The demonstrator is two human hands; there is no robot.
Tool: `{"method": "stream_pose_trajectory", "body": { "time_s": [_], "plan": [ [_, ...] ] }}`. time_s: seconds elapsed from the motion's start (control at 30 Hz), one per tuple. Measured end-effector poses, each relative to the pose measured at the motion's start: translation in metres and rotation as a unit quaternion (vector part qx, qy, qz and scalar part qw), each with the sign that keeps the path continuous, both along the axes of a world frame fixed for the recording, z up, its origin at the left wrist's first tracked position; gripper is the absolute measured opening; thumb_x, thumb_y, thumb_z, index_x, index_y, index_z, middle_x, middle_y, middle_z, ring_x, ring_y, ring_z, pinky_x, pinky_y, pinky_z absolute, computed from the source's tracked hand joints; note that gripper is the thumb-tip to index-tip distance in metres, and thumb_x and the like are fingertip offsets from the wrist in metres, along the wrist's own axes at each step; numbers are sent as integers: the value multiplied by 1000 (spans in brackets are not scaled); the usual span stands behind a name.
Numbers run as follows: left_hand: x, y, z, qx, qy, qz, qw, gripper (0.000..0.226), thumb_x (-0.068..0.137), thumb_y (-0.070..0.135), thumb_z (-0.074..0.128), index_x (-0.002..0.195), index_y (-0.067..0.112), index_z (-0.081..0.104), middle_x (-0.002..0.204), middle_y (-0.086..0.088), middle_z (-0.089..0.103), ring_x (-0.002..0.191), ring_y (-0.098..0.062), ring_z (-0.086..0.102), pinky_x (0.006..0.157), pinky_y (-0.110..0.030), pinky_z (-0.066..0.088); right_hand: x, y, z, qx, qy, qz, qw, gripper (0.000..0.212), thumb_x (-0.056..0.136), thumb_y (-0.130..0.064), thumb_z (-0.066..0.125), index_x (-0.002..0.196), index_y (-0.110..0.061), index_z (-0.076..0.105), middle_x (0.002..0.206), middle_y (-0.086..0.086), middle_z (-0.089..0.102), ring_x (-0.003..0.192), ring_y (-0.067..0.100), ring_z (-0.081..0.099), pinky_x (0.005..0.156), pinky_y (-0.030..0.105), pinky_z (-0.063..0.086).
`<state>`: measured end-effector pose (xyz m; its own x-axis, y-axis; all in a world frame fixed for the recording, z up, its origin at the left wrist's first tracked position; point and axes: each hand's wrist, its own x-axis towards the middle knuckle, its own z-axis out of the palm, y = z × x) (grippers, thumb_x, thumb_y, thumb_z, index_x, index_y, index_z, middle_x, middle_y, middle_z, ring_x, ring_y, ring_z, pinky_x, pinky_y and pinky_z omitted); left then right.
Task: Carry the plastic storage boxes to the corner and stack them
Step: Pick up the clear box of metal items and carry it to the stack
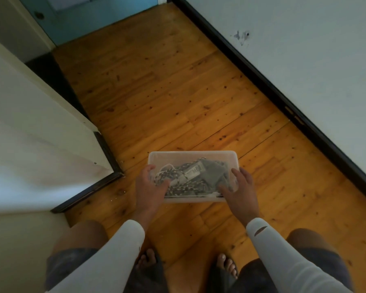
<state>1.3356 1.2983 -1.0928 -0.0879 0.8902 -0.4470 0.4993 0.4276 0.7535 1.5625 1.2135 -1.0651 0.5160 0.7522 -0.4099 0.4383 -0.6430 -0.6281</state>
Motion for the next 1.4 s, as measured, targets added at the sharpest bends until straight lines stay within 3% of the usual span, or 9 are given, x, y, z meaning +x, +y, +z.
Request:
{"method": "stream_pose_trajectory", "body": {
  "time_s": [0.17,0.3,0.53,0.77,0.93,1.07,1.17,1.3,1.4],
  "plan": [
    [-1,-13,63,-3,21,4,1000,55,77,28,77,126,29,52,117,8,42,111,-15,46,88,-38,51,1,-9,66,-18,-14,17,1000,64,88,-38,65,145,-23,39,155,-4,24,134,27,36,100,46,46],
    [-2,-30,132,-18,10,15,1000,58,77,27,76,127,33,48,121,8,41,107,-11,44,64,-16,43,0,-20,137,-23,-13,22,999,64,88,-38,65,144,-23,40,154,-4,25,133,26,37,98,43,47],
    [-9,-51,257,-13,22,32,999,56,79,33,74,127,37,44,119,14,41,102,-7,47,52,-6,36,-4,-31,256,-17,-6,40,999,62,89,-37,65,144,-23,40,155,-4,24,135,27,34,97,38,46],
    [-15,-78,332,8,28,46,999,57,83,34,72,132,35,43,127,8,41,111,-13,48,72,-20,50,-5,-39,330,11,-6,66,998,61,88,-34,67,143,-22,42,153,-1,27,133,27,37,102,44,45],
    [-11,-92,364,20,26,75,997,56,83,37,71,133,33,45,129,4,45,118,-18,49,93,-44,54,1,-45,359,41,-5,98,994,57,87,-37,66,139,-25,46,151,0,30,132,27,36,102,46,44],
    [-16,-116,382,41,40,107,993,56,83,35,74,133,28,49,134,1,52,120,-18,51,94,-34,51,4,-57,375,44,5,128,991,59,85,-38,66,138,-29,44,149,-4,30,130,25,37,97,45,48],
    [-20,-140,394,51,15,131,990,54,83,32,75,132,27,51,134,-1,53,110,-12,53,76,-16,46,5,-65,384,41,17,148,988,60,83,-40,66,139,-31,44,149,-8,29,131,23,35,98,47,48],
    [-29,-171,411,67,-4,155,986,56,81,23,79,132,17,54,135,-9,51,117,-22,53,90,-38,54,-1,-83,393,49,6,180,983,63,82,-40,68,139,-27,46,148,-7,31,130,22,36,97,44,48],
    [-37,-192,420,72,5,159,985,57,81,22,78,132,15,54,133,-11,51,114,-22,54,86,-31,55,-10,-99,399,53,16,190,980,64,81,-41,69,139,-26,46,147,-7,31,129,22,37,96,44,49]
  ]
}}
